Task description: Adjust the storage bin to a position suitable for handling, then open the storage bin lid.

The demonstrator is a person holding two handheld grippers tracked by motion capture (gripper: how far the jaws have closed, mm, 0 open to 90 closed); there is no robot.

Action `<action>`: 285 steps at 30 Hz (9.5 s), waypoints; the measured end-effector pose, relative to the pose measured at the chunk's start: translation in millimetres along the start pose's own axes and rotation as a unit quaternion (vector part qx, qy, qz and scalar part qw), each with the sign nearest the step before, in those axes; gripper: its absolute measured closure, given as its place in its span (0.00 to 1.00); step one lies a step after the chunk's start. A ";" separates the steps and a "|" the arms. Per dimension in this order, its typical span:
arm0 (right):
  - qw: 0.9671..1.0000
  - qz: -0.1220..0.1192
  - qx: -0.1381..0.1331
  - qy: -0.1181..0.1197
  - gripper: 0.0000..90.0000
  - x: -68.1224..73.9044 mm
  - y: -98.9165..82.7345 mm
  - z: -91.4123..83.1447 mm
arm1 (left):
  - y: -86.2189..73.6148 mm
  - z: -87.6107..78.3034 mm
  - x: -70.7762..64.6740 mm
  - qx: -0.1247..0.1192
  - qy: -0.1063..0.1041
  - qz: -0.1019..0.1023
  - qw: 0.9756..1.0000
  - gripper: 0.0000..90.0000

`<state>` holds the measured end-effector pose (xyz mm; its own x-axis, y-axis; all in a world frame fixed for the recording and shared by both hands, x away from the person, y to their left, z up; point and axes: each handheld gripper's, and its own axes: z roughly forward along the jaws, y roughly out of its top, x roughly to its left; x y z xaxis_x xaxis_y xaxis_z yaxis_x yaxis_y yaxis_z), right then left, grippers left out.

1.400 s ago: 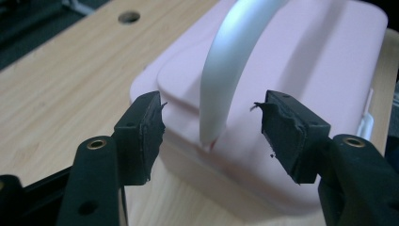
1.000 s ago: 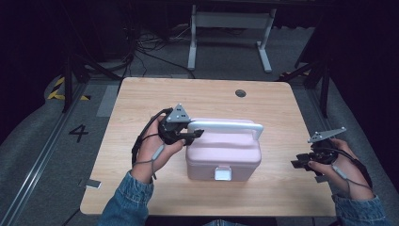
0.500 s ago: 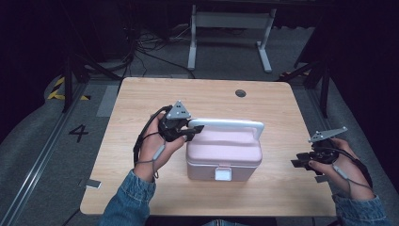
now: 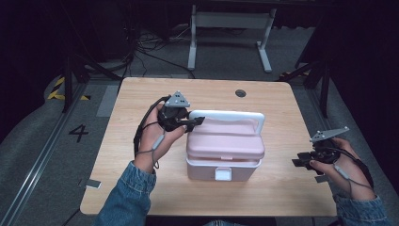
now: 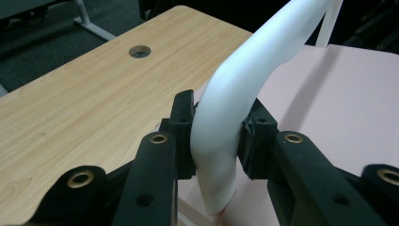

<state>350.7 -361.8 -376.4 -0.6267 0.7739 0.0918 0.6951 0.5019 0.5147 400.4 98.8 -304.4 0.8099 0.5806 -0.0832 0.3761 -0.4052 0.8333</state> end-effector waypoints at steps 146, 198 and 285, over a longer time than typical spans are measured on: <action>0.938 -0.063 -0.325 0.102 0.87 29.3 79.6 -25.7 | 23.8 10.2 14.2 -0.081 0.021 0.070 0.994 0.64; 0.953 -0.013 -0.295 0.070 0.80 -9.9 39.7 -26.6 | 53.2 55.6 76.8 -0.059 0.036 -0.004 0.998 0.60; 0.961 -0.003 -0.264 0.083 0.76 -15.7 41.7 -2.6 | -8.2 129.6 140.5 0.080 0.063 -0.108 0.989 0.47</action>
<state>388.6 -354.0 -354.2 -0.7072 0.6782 0.1996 0.4437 0.2060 0.8722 569.4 92.2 -393.8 0.6448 0.7446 -0.1728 0.6088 -0.3635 0.7052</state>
